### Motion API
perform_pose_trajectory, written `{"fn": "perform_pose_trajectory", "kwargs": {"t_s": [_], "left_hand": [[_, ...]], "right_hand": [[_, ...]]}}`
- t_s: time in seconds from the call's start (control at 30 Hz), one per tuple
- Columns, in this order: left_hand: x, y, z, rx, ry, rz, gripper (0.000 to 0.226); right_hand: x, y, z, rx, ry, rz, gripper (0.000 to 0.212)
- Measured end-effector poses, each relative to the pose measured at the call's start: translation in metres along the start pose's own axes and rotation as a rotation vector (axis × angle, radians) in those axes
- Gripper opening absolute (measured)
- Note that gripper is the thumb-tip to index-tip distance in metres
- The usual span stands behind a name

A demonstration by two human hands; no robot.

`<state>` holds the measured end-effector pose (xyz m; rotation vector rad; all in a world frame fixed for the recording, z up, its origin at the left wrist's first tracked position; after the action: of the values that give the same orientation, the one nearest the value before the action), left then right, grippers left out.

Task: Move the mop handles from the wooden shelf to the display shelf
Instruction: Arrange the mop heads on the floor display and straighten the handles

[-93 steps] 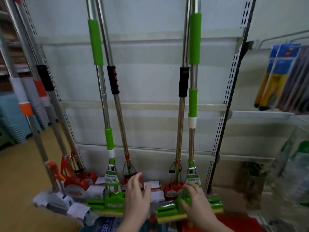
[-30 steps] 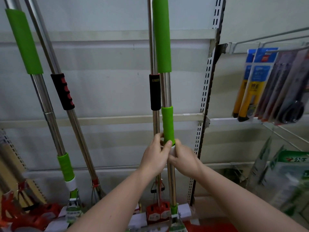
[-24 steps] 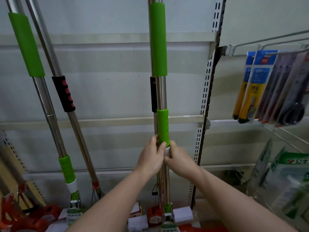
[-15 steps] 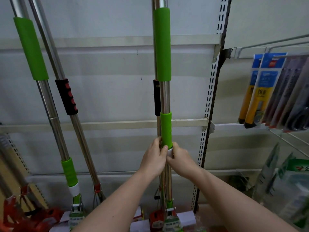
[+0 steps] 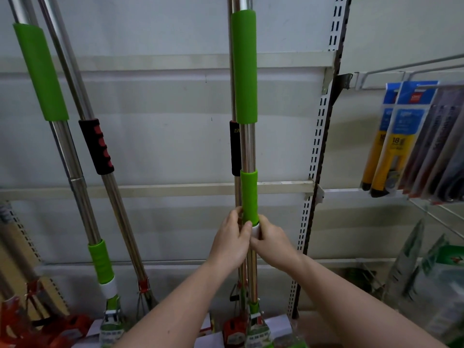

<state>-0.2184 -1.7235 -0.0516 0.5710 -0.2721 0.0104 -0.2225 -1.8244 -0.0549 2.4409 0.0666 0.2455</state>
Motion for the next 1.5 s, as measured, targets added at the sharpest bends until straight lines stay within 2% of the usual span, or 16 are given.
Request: {"fn": "perform_pose_trajectory", "kwargs": {"t_s": [0.07, 0.13, 0.2, 0.27, 0.37, 0.43, 0.5, 0.6, 0.7, 0.8, 0.93, 1.17, 1.3, 1.4, 1.5], "left_hand": [[-0.002, 0.005, 0.001, -0.01, -0.004, 0.0, 0.041], [-0.004, 0.014, 0.003, -0.014, -0.007, 0.024, 0.041], [-0.007, 0.029, 0.003, 0.002, 0.006, 0.077, 0.041], [-0.01, 0.047, 0.003, -0.003, 0.022, 0.146, 0.04], [-0.018, 0.08, 0.002, 0.012, 0.026, 0.226, 0.036], [-0.027, 0.106, -0.005, 0.033, 0.048, 0.277, 0.034], [-0.038, 0.137, -0.016, 0.062, 0.091, 0.354, 0.033], [-0.055, 0.187, -0.042, 0.114, 0.168, 0.443, 0.036], [-0.064, 0.233, -0.074, 0.155, 0.241, 0.44, 0.04], [-0.064, 0.269, -0.113, 0.176, 0.282, 0.376, 0.041], [-0.054, 0.295, -0.16, 0.204, 0.282, 0.208, 0.044], [-0.017, 0.29, -0.182, 0.191, 0.26, -0.015, 0.051], [0.0, 0.274, -0.176, 0.111, 0.228, -0.033, 0.047], [0.006, 0.271, -0.176, 0.068, 0.23, 0.0, 0.041], [0.012, 0.273, -0.174, 0.079, 0.23, 0.04, 0.034]], "right_hand": [[-0.005, 0.0, -0.001, 0.02, 0.02, 0.029, 0.046], [-0.015, 0.01, -0.006, -0.02, 0.075, 0.238, 0.057], [-0.029, 0.023, -0.026, -0.076, 0.268, 0.534, 0.048], [-0.039, 0.023, -0.053, -0.114, 0.492, 0.656, 0.035], [-0.036, 0.0, -0.095, -0.072, 0.605, 0.493, 0.026], [-0.03, -0.025, -0.116, -0.048, 0.558, 0.327, 0.019], [-0.024, -0.049, -0.136, -0.017, 0.519, 0.199, 0.022], [-0.016, -0.088, -0.164, 0.006, 0.435, 0.076, 0.03], [-0.005, -0.127, -0.19, -0.018, 0.347, -0.006, 0.034], [0.012, -0.159, -0.213, 0.001, 0.281, -0.002, 0.036], [0.034, -0.192, -0.236, 0.044, 0.156, 0.047, 0.04], [0.064, -0.207, -0.251, -0.012, 0.017, 0.111, 0.053], [0.08, -0.207, -0.252, -0.017, -0.032, 0.111, 0.053], [0.087, -0.207, -0.254, 0.005, -0.021, 0.098, 0.045], [0.092, -0.208, -0.258, 0.06, 0.004, 0.091, 0.05]]}}
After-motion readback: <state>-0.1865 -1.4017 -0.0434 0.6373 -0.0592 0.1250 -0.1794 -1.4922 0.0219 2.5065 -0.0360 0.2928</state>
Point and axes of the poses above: each hand's wrist, its own x-axis towards the middle knuckle, its own y-axis out of the back of the hand, z = x × y, the point moved 5 cm from there along x, towards the middle knuckle, and after that the axes turned 1 degree about y, right-handed, at the moved point
